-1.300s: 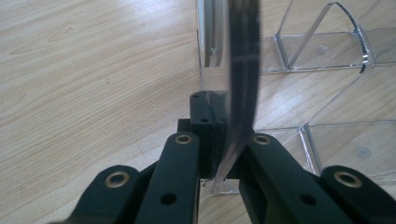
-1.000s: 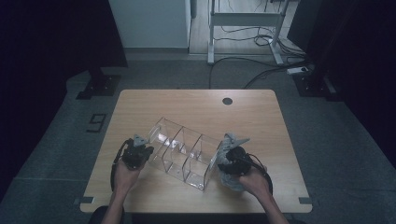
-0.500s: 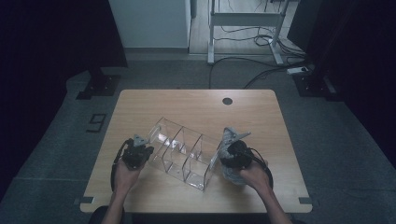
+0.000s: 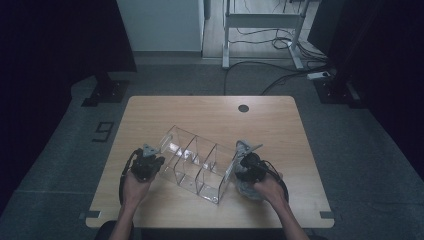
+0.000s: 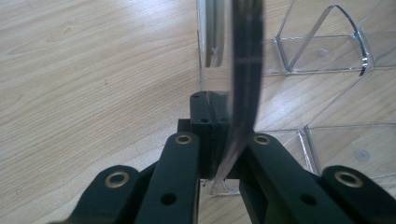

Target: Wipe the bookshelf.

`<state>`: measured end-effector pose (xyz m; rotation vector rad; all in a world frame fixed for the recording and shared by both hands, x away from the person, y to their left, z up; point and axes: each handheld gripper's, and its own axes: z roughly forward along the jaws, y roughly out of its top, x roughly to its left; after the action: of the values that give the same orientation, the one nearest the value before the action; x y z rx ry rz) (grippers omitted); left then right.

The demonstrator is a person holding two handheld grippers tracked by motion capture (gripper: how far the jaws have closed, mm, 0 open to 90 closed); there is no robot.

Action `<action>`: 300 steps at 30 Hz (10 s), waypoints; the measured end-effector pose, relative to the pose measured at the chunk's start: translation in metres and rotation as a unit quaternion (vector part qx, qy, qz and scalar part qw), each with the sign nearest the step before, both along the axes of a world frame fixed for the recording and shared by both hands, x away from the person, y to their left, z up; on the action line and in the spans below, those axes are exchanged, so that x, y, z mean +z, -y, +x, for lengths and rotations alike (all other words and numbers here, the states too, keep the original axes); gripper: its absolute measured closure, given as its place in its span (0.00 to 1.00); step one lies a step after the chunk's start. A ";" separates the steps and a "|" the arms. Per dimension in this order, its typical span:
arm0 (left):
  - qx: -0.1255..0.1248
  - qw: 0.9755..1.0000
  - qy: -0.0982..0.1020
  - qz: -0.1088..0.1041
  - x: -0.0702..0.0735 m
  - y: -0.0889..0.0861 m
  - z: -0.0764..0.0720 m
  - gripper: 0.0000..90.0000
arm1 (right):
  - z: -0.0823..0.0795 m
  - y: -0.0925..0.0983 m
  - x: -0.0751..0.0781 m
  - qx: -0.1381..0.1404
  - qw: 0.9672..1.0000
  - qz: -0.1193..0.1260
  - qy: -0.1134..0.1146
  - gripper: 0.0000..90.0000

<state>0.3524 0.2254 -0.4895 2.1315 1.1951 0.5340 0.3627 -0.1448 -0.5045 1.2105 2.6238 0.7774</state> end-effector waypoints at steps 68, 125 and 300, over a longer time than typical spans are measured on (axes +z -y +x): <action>0.022 1.000 0.002 0.005 -0.001 0.005 0.000 0.97 | -0.089 -0.037 0.006 0.131 0.991 0.013 -0.005 0.75; 0.008 1.000 0.000 -0.006 -0.002 0.001 0.001 0.96 | -0.010 0.114 0.076 -0.087 0.994 -0.005 0.068 0.75; -0.017 0.996 0.015 -0.083 0.024 -0.039 -0.006 0.22 | -0.038 -0.071 0.088 0.189 0.976 0.052 0.096 0.96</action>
<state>0.3466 0.2641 -0.4659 1.9933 1.1446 0.4343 0.3243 -0.0740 -0.4164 0.6190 2.7078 1.0463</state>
